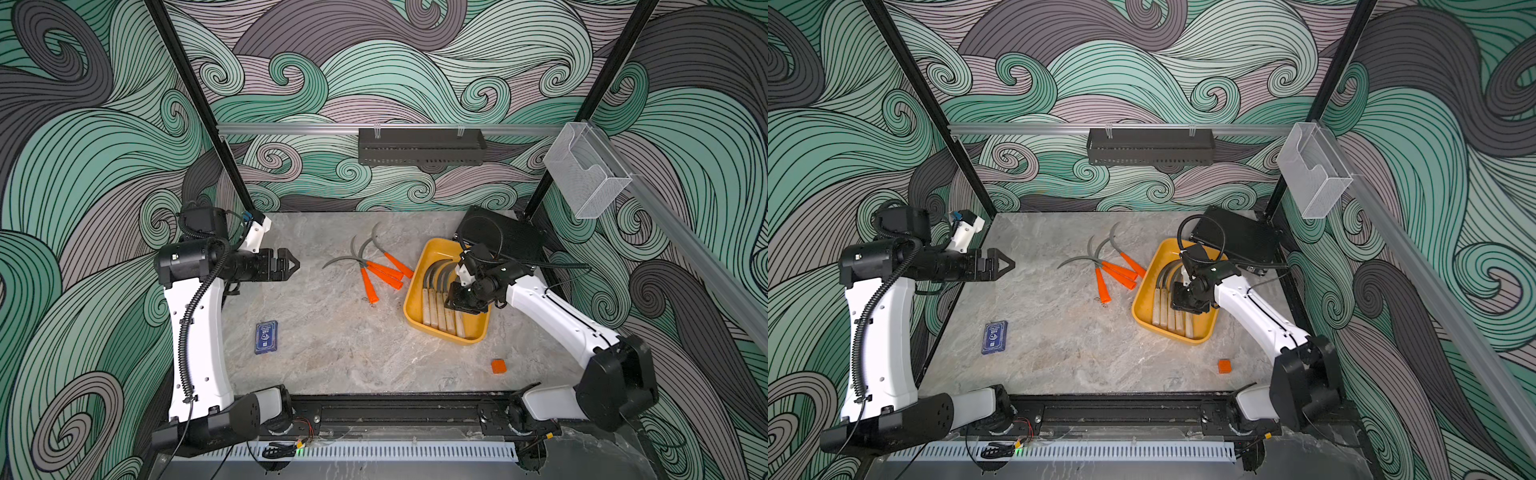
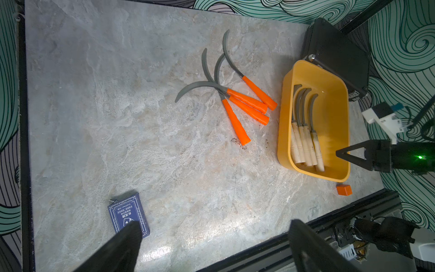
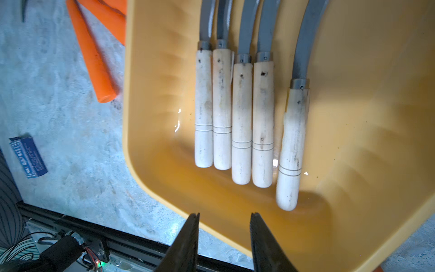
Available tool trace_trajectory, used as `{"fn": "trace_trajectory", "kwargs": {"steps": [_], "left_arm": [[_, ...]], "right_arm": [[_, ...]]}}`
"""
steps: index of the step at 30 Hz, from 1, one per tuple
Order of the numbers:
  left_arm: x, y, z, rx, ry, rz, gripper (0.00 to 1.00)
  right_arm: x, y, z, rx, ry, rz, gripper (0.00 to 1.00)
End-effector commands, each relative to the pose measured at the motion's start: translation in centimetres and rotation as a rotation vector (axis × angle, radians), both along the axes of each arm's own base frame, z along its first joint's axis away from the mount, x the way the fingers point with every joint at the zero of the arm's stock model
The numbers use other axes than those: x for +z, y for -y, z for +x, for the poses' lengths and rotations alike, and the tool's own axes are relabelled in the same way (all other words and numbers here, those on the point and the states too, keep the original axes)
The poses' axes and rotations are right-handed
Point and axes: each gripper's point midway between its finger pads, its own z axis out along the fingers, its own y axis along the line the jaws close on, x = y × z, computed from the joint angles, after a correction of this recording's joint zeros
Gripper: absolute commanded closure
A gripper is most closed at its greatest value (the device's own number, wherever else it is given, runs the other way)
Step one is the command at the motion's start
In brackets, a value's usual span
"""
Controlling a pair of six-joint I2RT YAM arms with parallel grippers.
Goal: Put small sickles into storage boxes
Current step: Place the sickle in the storage box, then adjust the sickle at the center of the board.
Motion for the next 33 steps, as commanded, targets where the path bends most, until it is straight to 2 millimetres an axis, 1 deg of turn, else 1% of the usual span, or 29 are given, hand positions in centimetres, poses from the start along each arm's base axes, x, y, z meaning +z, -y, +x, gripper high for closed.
{"fn": "trace_trajectory", "kwargs": {"steps": [1, 6, 8, 9, 10, 11, 12, 13, 14, 15, 17, 19, 23, 27, 31, 33], "left_arm": [[0.7, 0.0, -0.2, 0.002, -0.002, 0.012, 0.03], [1.3, -0.3, 0.1, 0.015, 0.012, 0.024, 0.03], [1.4, -0.6, 0.2, 0.021, 0.023, 0.039, 0.03], [1.4, -0.7, 0.3, 0.024, 0.027, 0.048, 0.03], [1.4, -0.8, 0.3, 0.029, 0.029, 0.053, 0.02], [1.3, -0.9, 0.3, 0.033, 0.031, 0.056, 0.02], [1.2, -1.0, 0.4, 0.038, 0.029, 0.056, 0.02], [1.1, -1.0, 0.4, 0.042, 0.03, 0.054, 0.02], [1.0, -1.0, 0.5, 0.047, 0.028, 0.051, 0.02], [0.9, -1.0, 0.6, 0.05, 0.027, 0.047, 0.02], [0.7, -1.0, 0.7, 0.044, 0.022, 0.044, 0.02], [0.5, -1.1, 0.9, 0.039, 0.02, 0.054, 0.02], [0.4, -1.6, 1.7, 0.038, 0.023, 0.075, 0.02], [-0.2, -1.9, 2.3, 0.029, 0.016, 0.09, 0.01], [-0.8, -2.1, 2.4, 0.025, -0.005, 0.101, 0.01], [-1.2, -2.3, 2.3, 0.032, -0.013, 0.111, 0.01]], "right_arm": [[2.1, -1.4, -1.4, -0.01, 0.026, 0.091, 0.6], [3.8, -3.0, -5.3, 0.018, 0.055, 0.147, 0.6], [4.5, -3.7, -6.9, 0.018, 0.081, 0.19, 0.56], [4.7, -4.0, -7.7, 0.016, 0.082, 0.214, 0.41], [4.8, -4.4, -8.4, 0.014, 0.081, 0.241, 0.36], [5.2, -4.9, -8.8, 0.023, 0.088, 0.273, 0.35], [5.7, -5.4, -9.1, 0.05, 0.111, 0.301, 0.23], [6.5, -5.5, -9.1, 0.078, 0.14, 0.31, 0.13], [7.3, -5.7, -9.1, 0.103, 0.164, 0.317, 0.08], [8.1, -6.4, -9.1, 0.139, 0.174, 0.346, 0.01], [9.1, -7.8, -9.5, 0.202, 0.167, 0.399, 0.01], [9.4, -8.7, -9.7, 0.232, 0.14, 0.414, 0.01], [9.0, -8.9, -9.7, 0.203, 0.088, 0.412, 0.01], [10.4, -9.8, -9.6, 0.209, 0.133, 0.518, 0.01], [10.5, -12.7, -10.4, 0.354, 0.094, 0.477, 0.02], [10.4, -13.7, -10.7, 0.418, 0.094, 0.426, 0.06]]}}
